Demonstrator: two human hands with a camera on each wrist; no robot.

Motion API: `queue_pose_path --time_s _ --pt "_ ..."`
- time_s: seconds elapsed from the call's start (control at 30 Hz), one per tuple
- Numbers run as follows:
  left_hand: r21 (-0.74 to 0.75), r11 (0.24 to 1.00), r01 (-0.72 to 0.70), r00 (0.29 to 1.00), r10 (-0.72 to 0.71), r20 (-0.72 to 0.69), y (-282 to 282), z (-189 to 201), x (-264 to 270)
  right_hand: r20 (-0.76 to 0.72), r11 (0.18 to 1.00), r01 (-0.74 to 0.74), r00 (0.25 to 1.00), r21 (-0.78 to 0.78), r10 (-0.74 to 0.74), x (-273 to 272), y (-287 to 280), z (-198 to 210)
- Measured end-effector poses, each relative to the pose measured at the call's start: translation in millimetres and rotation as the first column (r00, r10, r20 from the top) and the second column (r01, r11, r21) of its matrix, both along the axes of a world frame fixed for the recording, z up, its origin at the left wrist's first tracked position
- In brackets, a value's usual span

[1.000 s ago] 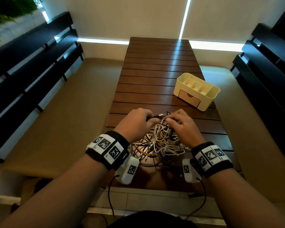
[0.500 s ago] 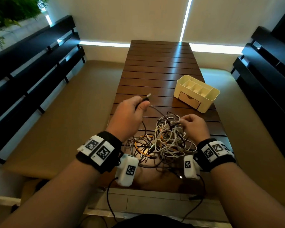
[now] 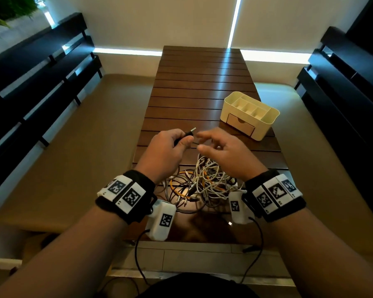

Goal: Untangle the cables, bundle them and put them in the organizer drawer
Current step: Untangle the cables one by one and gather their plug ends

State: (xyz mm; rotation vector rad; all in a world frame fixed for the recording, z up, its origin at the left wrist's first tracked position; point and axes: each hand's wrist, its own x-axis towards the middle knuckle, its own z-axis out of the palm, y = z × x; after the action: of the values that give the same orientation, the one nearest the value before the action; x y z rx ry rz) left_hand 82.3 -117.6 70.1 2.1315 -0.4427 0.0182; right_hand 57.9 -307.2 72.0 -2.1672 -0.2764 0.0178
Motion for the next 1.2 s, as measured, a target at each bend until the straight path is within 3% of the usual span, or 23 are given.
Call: queue_pose_path --time_s 0.07,0.13,0.27,0.33,0.43,0.47,0.5,0.57,0.6,0.63,0.7,0.8,0.9,0.97,1.07,1.13,1.2 --pt "-0.014 1.000 0.019 1.000 -0.019 -0.002 -2.3 -0.2 -0.8 0.034 0.998 -0.042 0.998 -0.053 0.044 -4.0 7.0 0.9" --pt "-0.027 0.999 0.018 1.000 -0.018 -0.001 -2.1 -0.9 -1.6 0.021 1.000 0.006 1.000 -0.002 -0.006 -7.3 6.9 -1.0" --pt "-0.089 0.994 -0.067 0.997 0.069 0.024 6.8 -3.5 -3.4 -0.203 0.998 -0.064 0.977 0.006 0.064 -27.7 2.4 -7.4" --pt "-0.126 0.990 -0.069 0.997 0.071 0.015 13.7 -4.1 -6.3 -0.423 0.982 -0.180 0.887 0.054 0.186 -43.3 1.5 -12.1" --pt "-0.157 0.984 -0.078 0.996 0.068 -0.064 21.9 -5.1 -13.9 -0.690 0.912 -0.353 0.607 0.211 0.394 -64.7 3.2 -21.2" --pt "-0.172 0.981 -0.089 0.992 0.071 -0.105 23.9 -5.3 -17.4 -0.752 0.894 -0.414 0.531 0.171 0.390 -69.5 4.3 -25.8" --pt "-0.190 0.977 -0.096 0.987 0.069 -0.143 25.0 -4.8 -21.3 -0.794 0.869 -0.492 0.507 0.052 0.335 -72.3 5.2 -30.8" --pt "-0.230 0.969 -0.095 0.979 0.050 -0.196 24.5 -1.6 -29.8 -0.750 0.746 -0.584 0.637 -0.321 0.176 -72.4 2.7 -39.4" --pt "-0.253 0.963 -0.087 0.977 0.032 -0.212 23.1 0.6 -34.0 -0.675 0.721 -0.538 0.726 -0.437 0.132 -70.7 0.2 -43.4" --pt "-0.274 0.959 -0.077 0.975 0.014 -0.223 21.7 2.4 -37.5 -0.598 0.767 -0.449 0.794 -0.459 0.108 -69.2 -1.5 -45.0" --pt "-0.301 0.952 -0.051 0.970 -0.025 -0.243 17.5 5.9 -44.6 -0.474 0.928 -0.227 0.878 -0.295 0.064 -67.3 -0.1 -43.0" --pt "-0.365 0.931 0.001 0.958 -0.106 -0.268 9.7 11.8 -54.3 -0.344 0.993 -0.104 0.935 -0.050 0.081 -64.6 12.3 -36.4" --pt "-0.471 0.881 0.049 0.945 -0.193 -0.264 4.8 23.6 -61.9 -0.330 0.977 -0.177 0.921 0.118 0.206 -60.4 28.1 -34.0" --pt "-0.497 0.865 0.067 0.951 -0.206 -0.231 5.1 32.7 -62.5 -0.366 0.955 -0.258 0.883 0.147 0.295 -60.1 35.8 -33.5" --pt "-0.496 0.867 0.039 0.966 -0.160 -0.203 11.9 38.2 -58.8 -0.418 0.904 -0.324 0.806 0.278 0.418 -63.7 39.7 -35.6" --pt "-0.498 0.867 0.012 0.971 -0.129 -0.200 17.5 36.7 -57.6 -0.507 0.878 -0.290 0.728 0.382 0.461 -62.9 35.8 -36.0" --pt "-0.509 0.861 -0.013 0.976 -0.101 -0.195 21.5 35.4 -57.3 -0.566 0.892 -0.309 0.692 0.329 0.448 -57.6 28.7 -40.8"
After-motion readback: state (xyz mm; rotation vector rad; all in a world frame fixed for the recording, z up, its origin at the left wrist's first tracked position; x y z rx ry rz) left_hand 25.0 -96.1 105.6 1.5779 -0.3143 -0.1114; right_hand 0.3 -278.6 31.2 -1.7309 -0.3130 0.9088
